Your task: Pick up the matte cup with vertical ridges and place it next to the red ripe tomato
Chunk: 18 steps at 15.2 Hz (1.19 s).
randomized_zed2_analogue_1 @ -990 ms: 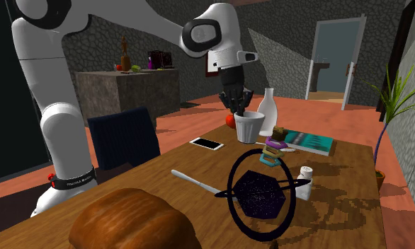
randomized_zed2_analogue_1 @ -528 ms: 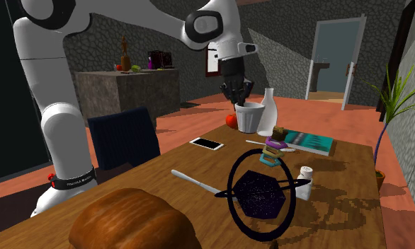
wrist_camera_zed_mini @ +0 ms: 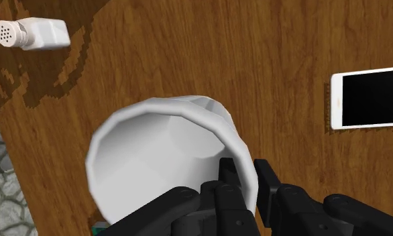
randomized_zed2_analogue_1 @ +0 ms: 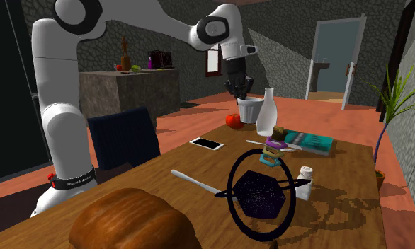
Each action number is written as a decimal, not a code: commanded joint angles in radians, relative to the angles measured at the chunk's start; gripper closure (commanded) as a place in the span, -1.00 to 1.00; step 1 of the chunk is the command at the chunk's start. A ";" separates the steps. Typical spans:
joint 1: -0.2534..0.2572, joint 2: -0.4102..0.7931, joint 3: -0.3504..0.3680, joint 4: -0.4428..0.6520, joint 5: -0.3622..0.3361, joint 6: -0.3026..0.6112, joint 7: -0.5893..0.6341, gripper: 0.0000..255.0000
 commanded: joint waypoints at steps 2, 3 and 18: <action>0.026 0.055 0.024 0.068 0.013 -0.022 0.049 1.00; 0.033 0.078 0.032 0.097 0.020 -0.032 0.062 1.00; 0.083 0.403 0.102 0.512 0.092 -0.153 0.198 1.00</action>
